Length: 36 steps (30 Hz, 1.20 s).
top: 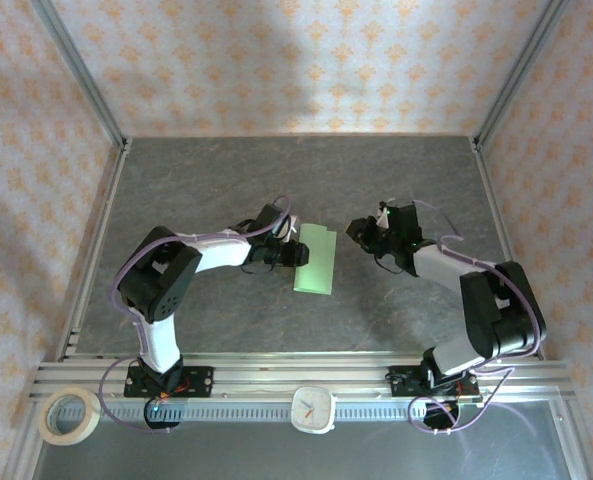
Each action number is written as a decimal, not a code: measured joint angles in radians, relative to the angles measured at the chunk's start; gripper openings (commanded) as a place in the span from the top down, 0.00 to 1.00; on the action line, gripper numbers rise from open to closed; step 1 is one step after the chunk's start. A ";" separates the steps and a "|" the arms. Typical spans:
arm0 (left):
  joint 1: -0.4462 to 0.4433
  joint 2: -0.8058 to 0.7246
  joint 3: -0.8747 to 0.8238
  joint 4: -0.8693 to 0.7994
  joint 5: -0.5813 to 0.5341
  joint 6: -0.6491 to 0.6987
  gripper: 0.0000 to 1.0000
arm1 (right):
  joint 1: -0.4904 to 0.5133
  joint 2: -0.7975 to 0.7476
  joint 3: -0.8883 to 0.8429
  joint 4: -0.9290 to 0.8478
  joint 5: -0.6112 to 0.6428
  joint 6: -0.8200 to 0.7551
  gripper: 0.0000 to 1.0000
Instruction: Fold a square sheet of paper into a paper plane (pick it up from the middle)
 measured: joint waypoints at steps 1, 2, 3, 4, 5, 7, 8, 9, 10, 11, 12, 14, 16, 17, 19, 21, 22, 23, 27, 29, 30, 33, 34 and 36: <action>0.000 0.004 0.010 -0.013 0.000 0.007 0.54 | 0.000 0.001 0.000 -0.010 0.004 0.000 0.76; 0.000 0.011 0.019 -0.026 0.000 0.015 0.54 | 0.000 0.005 -0.002 -0.021 0.005 0.000 0.76; 0.000 0.019 0.033 -0.042 0.000 0.021 0.54 | 0.002 0.009 -0.006 -0.029 0.005 0.000 0.76; 0.000 0.026 0.048 -0.061 0.001 0.026 0.53 | 0.002 0.012 -0.012 -0.034 0.005 0.000 0.76; -0.001 0.030 0.058 -0.074 0.001 0.032 0.53 | 0.002 0.014 -0.019 -0.037 0.006 0.001 0.76; -0.006 0.039 0.079 -0.103 -0.001 0.045 0.51 | 0.002 0.016 -0.037 -0.042 0.008 0.003 0.76; -0.007 0.043 0.089 -0.116 -0.002 0.050 0.50 | 0.002 0.016 -0.043 -0.045 0.008 0.004 0.76; -0.011 0.049 0.103 -0.135 -0.004 0.055 0.49 | 0.002 0.017 -0.048 -0.048 0.008 0.004 0.76; -0.014 0.055 0.116 -0.152 -0.010 0.063 0.49 | 0.002 0.017 -0.051 -0.053 0.008 0.004 0.76; -0.018 0.060 0.127 -0.167 -0.015 0.071 0.48 | 0.002 0.017 -0.052 -0.056 0.008 0.004 0.77; -0.021 0.065 0.140 -0.184 -0.022 0.078 0.48 | 0.002 0.017 -0.052 -0.058 0.008 0.004 0.77; -0.029 0.076 0.166 -0.220 -0.039 0.093 0.48 | 0.002 0.017 -0.052 -0.058 0.008 0.004 0.77; -0.036 0.086 0.190 -0.251 -0.053 0.105 0.48 | 0.002 0.018 -0.052 -0.059 0.008 0.004 0.76; -0.039 0.090 0.199 -0.265 -0.061 0.110 0.47 | 0.002 0.018 -0.052 -0.059 0.008 0.004 0.76; -0.044 0.100 0.219 -0.292 -0.072 0.121 0.47 | 0.002 0.018 -0.052 -0.059 0.008 0.004 0.76; -0.046 0.109 0.239 -0.317 -0.085 0.123 0.47 | 0.002 0.018 -0.052 -0.059 0.008 0.004 0.76; -0.048 0.115 0.249 -0.328 -0.090 0.124 0.46 | 0.002 0.018 -0.052 -0.059 0.008 0.004 0.77; -0.051 0.119 0.257 -0.338 -0.093 0.124 0.46 | 0.002 0.018 -0.052 -0.059 0.008 0.004 0.76; -0.057 0.134 0.285 -0.373 -0.103 0.124 0.45 | 0.002 0.018 -0.053 -0.059 0.008 0.004 0.76; -0.059 0.141 0.298 -0.388 -0.114 0.124 0.44 | 0.002 0.018 -0.054 -0.059 0.008 0.004 0.76; -0.062 0.144 0.304 -0.396 -0.120 0.123 0.44 | 0.002 0.018 -0.054 -0.059 0.008 0.004 0.76; -0.066 0.151 0.318 -0.412 -0.128 0.122 0.43 | 0.002 0.018 -0.055 -0.058 0.008 0.004 0.76; -0.066 0.153 0.322 -0.417 -0.129 0.122 0.43 | 0.002 0.018 -0.057 -0.058 0.008 0.004 0.76; -0.066 0.158 0.332 -0.426 -0.129 0.119 0.42 | 0.002 0.018 -0.060 -0.059 0.008 0.004 0.76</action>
